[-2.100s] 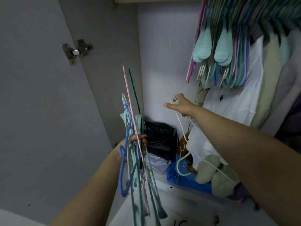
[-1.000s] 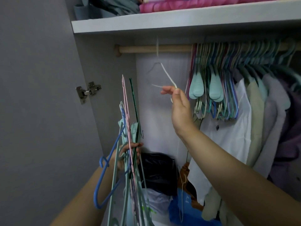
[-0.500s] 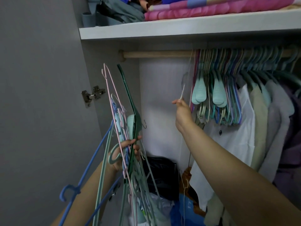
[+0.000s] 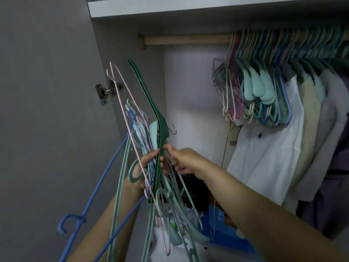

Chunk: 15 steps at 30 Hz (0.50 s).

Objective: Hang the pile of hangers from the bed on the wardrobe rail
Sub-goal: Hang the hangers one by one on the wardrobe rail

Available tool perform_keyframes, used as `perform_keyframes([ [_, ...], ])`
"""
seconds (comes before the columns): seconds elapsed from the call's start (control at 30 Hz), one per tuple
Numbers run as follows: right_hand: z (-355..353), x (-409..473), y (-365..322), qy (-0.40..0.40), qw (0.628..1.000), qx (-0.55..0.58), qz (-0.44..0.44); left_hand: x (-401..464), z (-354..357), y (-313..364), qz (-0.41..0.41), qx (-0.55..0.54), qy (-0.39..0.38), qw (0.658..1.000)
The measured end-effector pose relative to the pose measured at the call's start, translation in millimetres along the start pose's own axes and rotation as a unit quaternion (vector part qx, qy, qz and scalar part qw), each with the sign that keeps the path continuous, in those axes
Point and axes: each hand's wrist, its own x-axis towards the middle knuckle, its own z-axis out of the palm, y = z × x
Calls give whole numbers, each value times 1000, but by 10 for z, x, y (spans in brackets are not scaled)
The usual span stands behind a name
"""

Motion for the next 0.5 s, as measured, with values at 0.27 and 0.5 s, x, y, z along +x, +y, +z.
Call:
perform_keyframes([
  [0.27, 240, -243, 160, 39, 963, -246, -106, 84, 245, -216, 89, 47, 54, 993],
  [0.5, 427, -198, 357, 107, 968, -182, -137, 19, 337, -355, 62, 62, 88, 992],
])
